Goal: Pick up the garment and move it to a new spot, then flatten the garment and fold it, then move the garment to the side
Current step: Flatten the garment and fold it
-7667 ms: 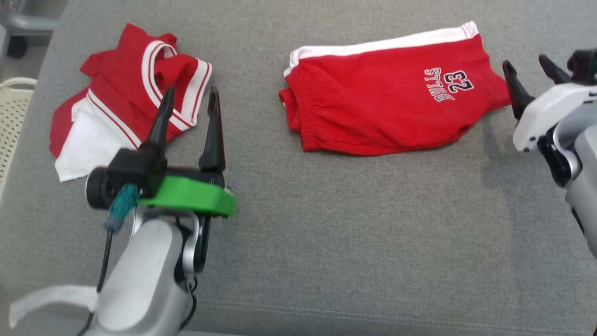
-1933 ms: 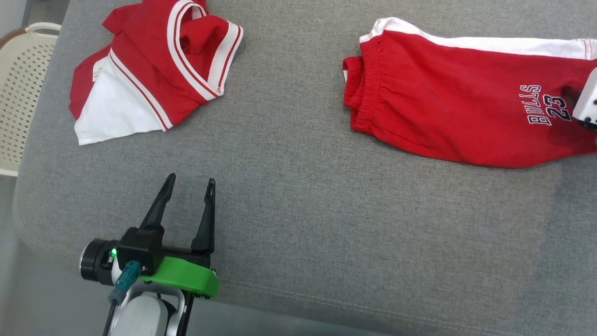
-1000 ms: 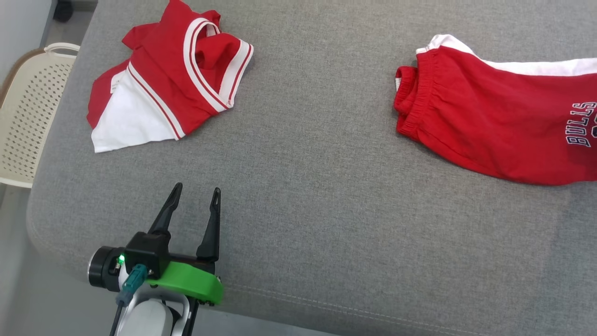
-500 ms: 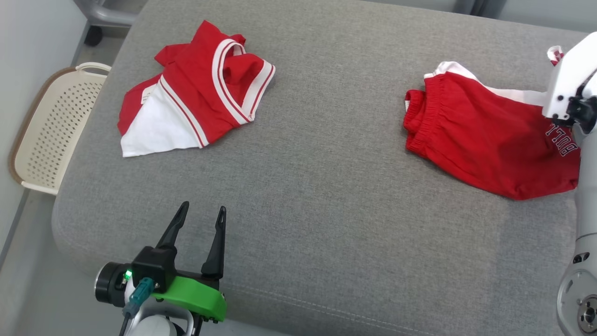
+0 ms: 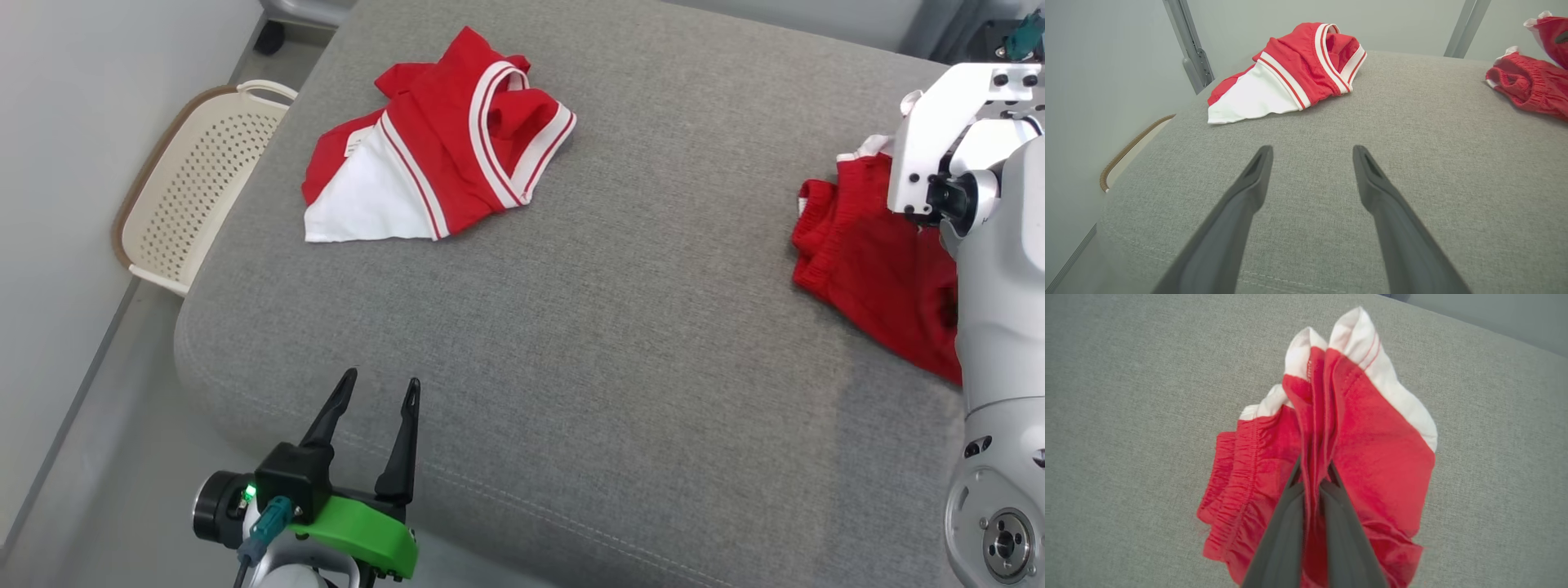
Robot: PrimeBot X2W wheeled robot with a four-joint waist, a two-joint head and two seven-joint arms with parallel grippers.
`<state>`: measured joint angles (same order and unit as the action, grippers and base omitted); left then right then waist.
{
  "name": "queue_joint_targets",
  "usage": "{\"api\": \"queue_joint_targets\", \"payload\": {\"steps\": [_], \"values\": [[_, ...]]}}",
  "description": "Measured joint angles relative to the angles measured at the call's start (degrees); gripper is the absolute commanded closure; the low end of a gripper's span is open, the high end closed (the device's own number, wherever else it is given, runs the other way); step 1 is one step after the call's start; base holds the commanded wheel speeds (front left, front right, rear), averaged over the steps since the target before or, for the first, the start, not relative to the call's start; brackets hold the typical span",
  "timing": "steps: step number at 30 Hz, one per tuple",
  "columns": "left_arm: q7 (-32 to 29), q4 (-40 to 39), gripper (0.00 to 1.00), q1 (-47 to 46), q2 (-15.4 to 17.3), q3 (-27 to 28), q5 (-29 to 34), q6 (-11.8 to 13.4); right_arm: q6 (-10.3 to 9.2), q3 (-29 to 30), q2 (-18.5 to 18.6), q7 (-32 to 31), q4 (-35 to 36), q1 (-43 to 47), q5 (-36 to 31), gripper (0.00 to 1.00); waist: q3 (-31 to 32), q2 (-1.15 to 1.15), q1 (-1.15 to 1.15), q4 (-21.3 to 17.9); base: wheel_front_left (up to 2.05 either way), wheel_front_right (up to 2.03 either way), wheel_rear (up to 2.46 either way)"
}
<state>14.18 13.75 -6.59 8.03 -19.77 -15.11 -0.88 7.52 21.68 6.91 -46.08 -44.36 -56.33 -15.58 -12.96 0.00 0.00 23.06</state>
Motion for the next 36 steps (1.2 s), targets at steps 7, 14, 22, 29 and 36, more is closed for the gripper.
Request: {"api": "queue_joint_targets", "payload": {"steps": [7,14,22,29,36], "values": [[0.41,1.09,0.0,0.04,-0.81,-0.6,-0.44,-0.21,0.0,-0.75,-0.08,0.73,-3.59,-0.36,-0.63,1.0,-0.6,0.0,0.0,3.38,0.0,0.0,0.0],[0.57,1.6,0.0,-0.12,-1.14,-0.48,-0.93,-0.2,0.0,-1.41,-0.05,1.38,-6.46,-0.49,0.74,0.0,-1.09,0.0,0.0,3.96,0.0,0.0,0.0],[0.62,1.85,0.0,-0.52,-0.94,0.2,-0.99,0.14,0.0,-8.13,-0.02,9.0,-8.03,-3.65,7.51,0.0,-0.5,0.0,0.0,1.77,0.0,0.0,0.0],[0.78,1.64,0.0,-0.52,-0.2,0.42,-0.99,0.38,0.0,-15.79,4.97,16.6,-8.61,-1.69,13.89,0.0,1.24,0.0,0.0,-1.25,0.0,0.0,0.0],[0.77,1.25,0.0,-0.53,0.33,0.64,-1.12,0.69,0.0,-17.37,9.11,22.07,-8.35,3.68,18.87,0.1,2.21,0.0,0.0,-4.49,0.0,0.0,0.0]]}}
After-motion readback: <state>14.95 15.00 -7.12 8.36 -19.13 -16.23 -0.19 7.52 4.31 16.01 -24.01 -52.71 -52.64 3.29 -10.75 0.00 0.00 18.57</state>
